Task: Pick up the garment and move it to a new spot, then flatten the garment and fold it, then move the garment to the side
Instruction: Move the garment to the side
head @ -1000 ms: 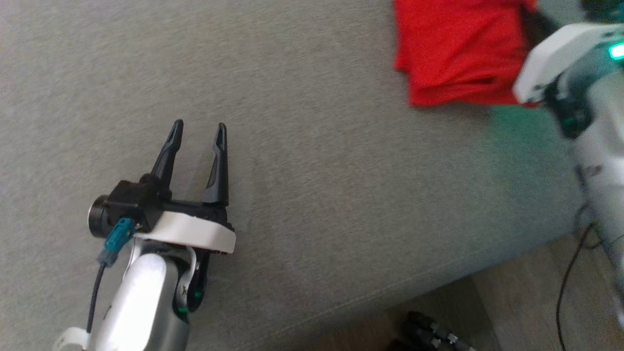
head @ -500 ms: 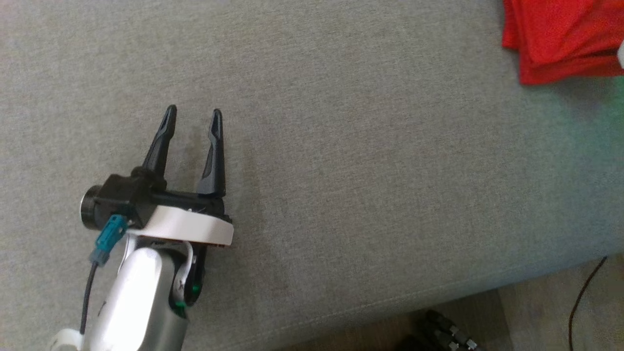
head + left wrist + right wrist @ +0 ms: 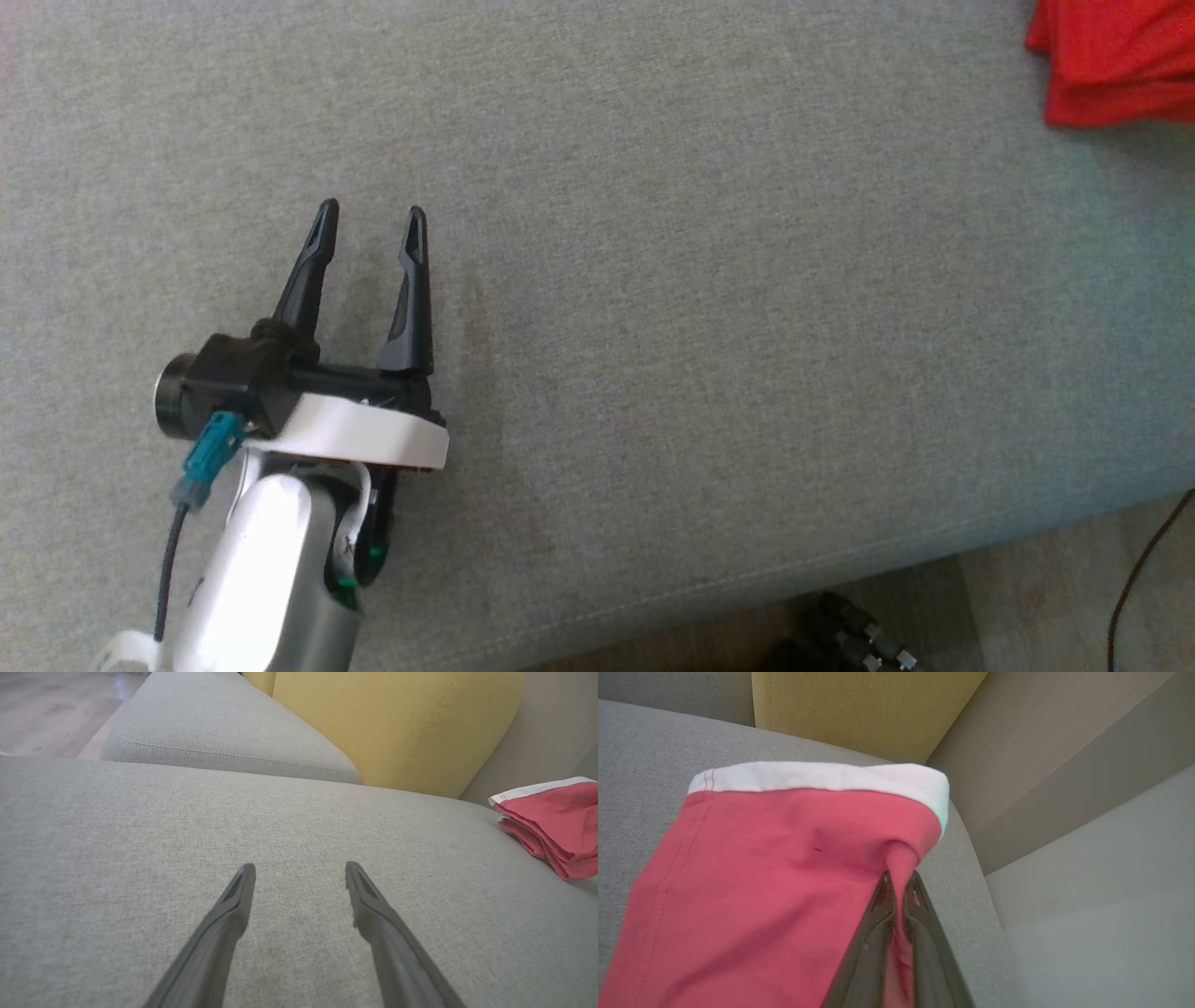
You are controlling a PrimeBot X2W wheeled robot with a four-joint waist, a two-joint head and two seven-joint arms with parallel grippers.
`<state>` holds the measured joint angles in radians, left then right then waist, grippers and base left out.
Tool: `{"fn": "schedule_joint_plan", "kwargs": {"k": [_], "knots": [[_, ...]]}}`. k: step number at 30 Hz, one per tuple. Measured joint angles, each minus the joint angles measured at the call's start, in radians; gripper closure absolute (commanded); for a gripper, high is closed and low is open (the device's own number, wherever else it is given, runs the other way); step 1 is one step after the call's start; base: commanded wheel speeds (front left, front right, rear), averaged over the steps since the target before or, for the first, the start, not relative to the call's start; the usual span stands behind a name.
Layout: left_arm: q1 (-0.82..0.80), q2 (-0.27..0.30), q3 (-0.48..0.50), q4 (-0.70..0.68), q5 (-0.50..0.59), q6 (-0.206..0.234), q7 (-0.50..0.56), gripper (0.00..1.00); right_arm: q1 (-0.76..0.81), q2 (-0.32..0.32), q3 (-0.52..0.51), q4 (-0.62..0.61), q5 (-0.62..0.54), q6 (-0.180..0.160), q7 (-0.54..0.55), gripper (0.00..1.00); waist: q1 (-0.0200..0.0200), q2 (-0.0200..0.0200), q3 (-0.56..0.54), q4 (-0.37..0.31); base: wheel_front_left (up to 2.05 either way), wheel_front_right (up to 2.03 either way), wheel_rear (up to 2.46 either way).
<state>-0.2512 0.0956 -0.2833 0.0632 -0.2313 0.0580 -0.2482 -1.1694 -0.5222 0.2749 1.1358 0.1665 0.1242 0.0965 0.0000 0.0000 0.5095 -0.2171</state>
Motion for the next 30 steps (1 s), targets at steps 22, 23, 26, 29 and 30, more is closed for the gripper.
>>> {"fn": "schedule_joint_plan", "kwargs": {"k": [22, 23, 26, 29, 30], "knots": [[-0.005, -0.002, -0.013, 0.031, -0.029, 0.01, 0.0, 0.0, -0.027, 0.086, -0.137, 0.034, -0.216, 0.0, -0.188, 0.0, 0.0, 0.0, -0.039, 0.027, 0.0, 0.0, 0.0], [-0.005, -0.003, -0.012, 0.037, -0.032, 0.01, 0.0, 0.0, -0.026, 0.1, -0.14, 0.03, -0.221, 0.0, -0.202, 0.0, 0.0, 0.0, -0.049, 0.028, 0.0, 0.0, 0.0], [-0.006, -0.008, -0.006, 0.058, -0.04, 0.01, -0.001, 0.0, -0.012, 0.143, -0.144, 0.017, -0.221, 0.0, -0.245, 0.0, 0.0, 0.0, -0.086, 0.032, 0.0, 0.0, 0.0], [-0.005, -0.014, 0.009, 0.084, -0.057, 0.011, -0.001, 0.0, 0.025, 0.195, -0.14, 0.005, -0.212, 0.0, -0.283, 0.0, 0.0, 0.0, -0.131, 0.039, 0.0, 0.0, 0.0], [-0.005, -0.016, 0.014, 0.091, -0.062, 0.013, -0.001, 0.0, 0.043, 0.212, -0.134, 0.001, -0.204, 0.0, -0.293, 0.0, 0.0, 0.0, -0.146, 0.041, 0.0, 0.0, 0.0]]}}
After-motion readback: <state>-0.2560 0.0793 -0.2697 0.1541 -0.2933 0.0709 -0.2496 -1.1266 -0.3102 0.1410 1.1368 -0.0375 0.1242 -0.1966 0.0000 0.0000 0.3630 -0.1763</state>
